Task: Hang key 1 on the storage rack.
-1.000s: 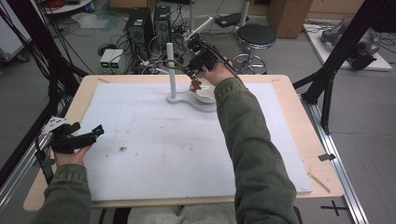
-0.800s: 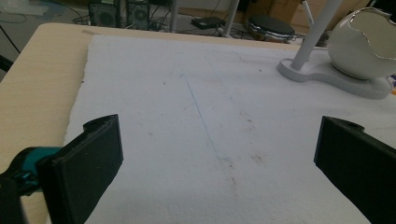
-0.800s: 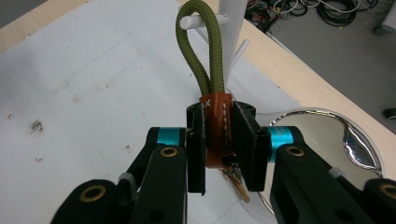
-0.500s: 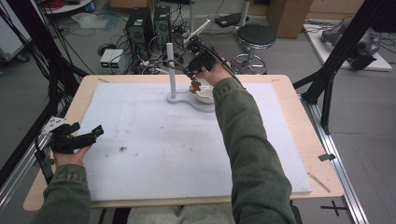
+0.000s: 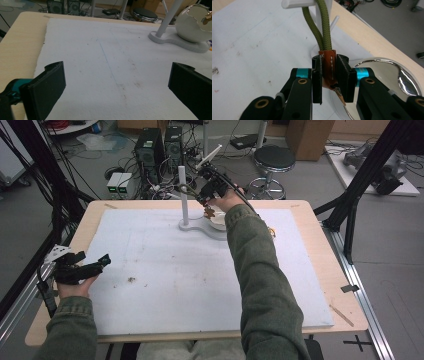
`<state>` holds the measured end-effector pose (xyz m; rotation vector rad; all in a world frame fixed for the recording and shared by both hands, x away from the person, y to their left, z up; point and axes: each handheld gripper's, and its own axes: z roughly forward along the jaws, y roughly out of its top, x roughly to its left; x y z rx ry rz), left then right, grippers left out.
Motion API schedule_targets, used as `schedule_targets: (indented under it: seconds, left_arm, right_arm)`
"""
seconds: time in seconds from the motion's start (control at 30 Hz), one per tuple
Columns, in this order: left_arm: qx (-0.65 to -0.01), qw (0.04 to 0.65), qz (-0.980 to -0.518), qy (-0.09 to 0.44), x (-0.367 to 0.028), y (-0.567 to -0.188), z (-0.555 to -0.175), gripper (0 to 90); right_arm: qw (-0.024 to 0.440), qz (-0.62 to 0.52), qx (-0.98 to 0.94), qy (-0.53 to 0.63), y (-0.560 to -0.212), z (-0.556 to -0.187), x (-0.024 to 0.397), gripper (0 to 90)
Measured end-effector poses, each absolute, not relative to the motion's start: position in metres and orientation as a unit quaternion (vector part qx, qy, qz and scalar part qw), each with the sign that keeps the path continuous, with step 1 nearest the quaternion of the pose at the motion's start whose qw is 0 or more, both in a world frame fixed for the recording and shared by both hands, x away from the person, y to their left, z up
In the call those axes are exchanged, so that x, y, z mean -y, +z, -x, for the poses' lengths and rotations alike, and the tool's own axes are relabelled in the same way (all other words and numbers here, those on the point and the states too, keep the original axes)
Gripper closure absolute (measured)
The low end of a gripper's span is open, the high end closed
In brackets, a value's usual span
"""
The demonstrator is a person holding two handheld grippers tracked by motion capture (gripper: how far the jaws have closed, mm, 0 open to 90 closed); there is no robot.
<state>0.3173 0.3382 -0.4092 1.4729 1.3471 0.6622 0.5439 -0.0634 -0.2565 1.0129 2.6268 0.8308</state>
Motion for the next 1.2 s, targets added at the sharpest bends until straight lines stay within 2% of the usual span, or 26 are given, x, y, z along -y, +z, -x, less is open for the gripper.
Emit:
schedule_targets:
  seconds: [0.03,0.07,0.13,0.3,0.4,0.43,0.47,0.5,0.53,0.6,0.63,0.8,0.83,1.2]
  left_arm:
    - [-0.556,0.496,-0.608,0.272,-0.338,-0.409,-0.317,1.7]
    - [-0.557,0.496,-0.608,0.272,-0.338,-0.409,-0.317,1.7]
    - [-0.557,0.496,-0.609,0.272,-0.338,-0.409,-0.317,1.7]
    - [-0.555,0.496,-0.609,0.271,-0.337,-0.409,-0.317,1.7]
    - [-0.555,0.496,-0.611,0.271,-0.336,-0.410,-0.318,1.7]
    - [-0.554,0.496,-0.611,0.271,-0.336,-0.409,-0.318,1.7]
    - [-0.554,0.496,-0.612,0.270,-0.336,-0.410,-0.318,1.7]
    - [-0.554,0.496,-0.611,0.270,-0.335,-0.410,-0.318,1.7]
    - [-0.554,0.496,-0.612,0.270,-0.335,-0.410,-0.318,1.7]
    - [-0.555,0.495,-0.612,0.270,-0.335,-0.410,-0.318,1.7]
    - [-0.555,0.495,-0.612,0.270,-0.335,-0.409,-0.318,1.7]
    - [-0.556,0.494,-0.611,0.271,-0.335,-0.409,-0.318,1.7]
    - [-0.556,0.495,-0.610,0.271,-0.336,-0.409,-0.318,1.7]
    - [-0.555,0.493,-0.613,0.271,-0.334,-0.409,-0.318,1.7]
  right_arm:
    - [0.105,-0.341,-0.893,0.273,-0.258,-0.543,0.062,73.9]
    - [0.117,-0.337,-0.896,0.265,-0.258,-0.541,0.061,66.7]
    - [0.118,-0.338,-0.896,0.262,-0.258,-0.540,0.061,65.5]
    - [0.133,-0.326,-0.901,0.253,-0.253,-0.536,0.067,52.4]
    - [0.149,-0.333,-0.898,0.246,-0.252,-0.532,0.077,38.9]
    - [0.149,-0.333,-0.898,0.246,-0.252,-0.532,0.077,38.9]
    - [0.150,-0.345,-0.893,0.248,-0.253,-0.532,0.084,30.0]
    - [0.150,-0.345,-0.893,0.248,-0.253,-0.532,0.084,30.0]
    - [0.147,-0.360,-0.887,0.249,-0.254,-0.530,0.092,22.5]
    - [0.145,-0.365,-0.885,0.252,-0.255,-0.530,0.095,20.0]
    - [0.135,-0.375,-0.882,0.251,-0.255,-0.530,0.102,12.2]
    - [0.128,-0.373,-0.883,0.253,-0.250,-0.526,0.114,8.1]
    - [0.124,-0.365,-0.888,0.250,-0.248,-0.524,0.118,0.8]
    - [0.118,-0.370,-0.892,0.231,-0.239,-0.513,0.147,1.0]
